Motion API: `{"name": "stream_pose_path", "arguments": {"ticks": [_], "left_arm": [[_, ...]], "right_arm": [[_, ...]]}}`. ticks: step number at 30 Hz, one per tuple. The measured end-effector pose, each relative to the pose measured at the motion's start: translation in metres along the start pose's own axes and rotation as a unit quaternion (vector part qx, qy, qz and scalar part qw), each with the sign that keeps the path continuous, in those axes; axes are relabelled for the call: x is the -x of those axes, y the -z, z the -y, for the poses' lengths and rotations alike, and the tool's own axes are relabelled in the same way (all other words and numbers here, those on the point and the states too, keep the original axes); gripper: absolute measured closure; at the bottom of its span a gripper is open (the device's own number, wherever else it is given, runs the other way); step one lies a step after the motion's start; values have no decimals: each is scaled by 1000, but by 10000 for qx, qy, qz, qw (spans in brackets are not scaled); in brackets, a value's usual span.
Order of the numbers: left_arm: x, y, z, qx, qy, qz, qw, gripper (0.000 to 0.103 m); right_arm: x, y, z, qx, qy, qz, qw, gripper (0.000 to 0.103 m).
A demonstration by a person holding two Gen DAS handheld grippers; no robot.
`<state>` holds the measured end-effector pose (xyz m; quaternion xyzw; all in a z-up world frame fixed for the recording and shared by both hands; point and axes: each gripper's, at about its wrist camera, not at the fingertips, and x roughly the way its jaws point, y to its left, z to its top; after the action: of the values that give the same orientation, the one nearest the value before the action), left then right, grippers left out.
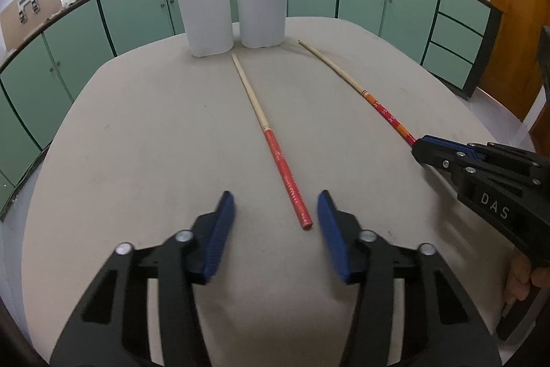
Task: Organize utensils
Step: 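Grasp a red chopstick with the right tool while the left tool grasps the other, then lift both red chopsticks upright and carry them over the white holder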
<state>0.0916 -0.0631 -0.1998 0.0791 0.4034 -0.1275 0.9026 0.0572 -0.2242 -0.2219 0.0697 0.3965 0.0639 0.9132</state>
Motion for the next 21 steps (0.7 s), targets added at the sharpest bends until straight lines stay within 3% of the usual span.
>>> {"name": "stream_pose_path", "arguments": {"ticks": [7, 21], "left_arm": [[2, 1, -1, 83, 16, 70, 9999, 93], [32, -6, -12, 159, -68, 515, 9985, 98]], "right_arm": [[-1, -1, -4, 79, 80, -13, 9999, 97], [5, -3, -6, 121, 60, 76, 9999, 97]]}}
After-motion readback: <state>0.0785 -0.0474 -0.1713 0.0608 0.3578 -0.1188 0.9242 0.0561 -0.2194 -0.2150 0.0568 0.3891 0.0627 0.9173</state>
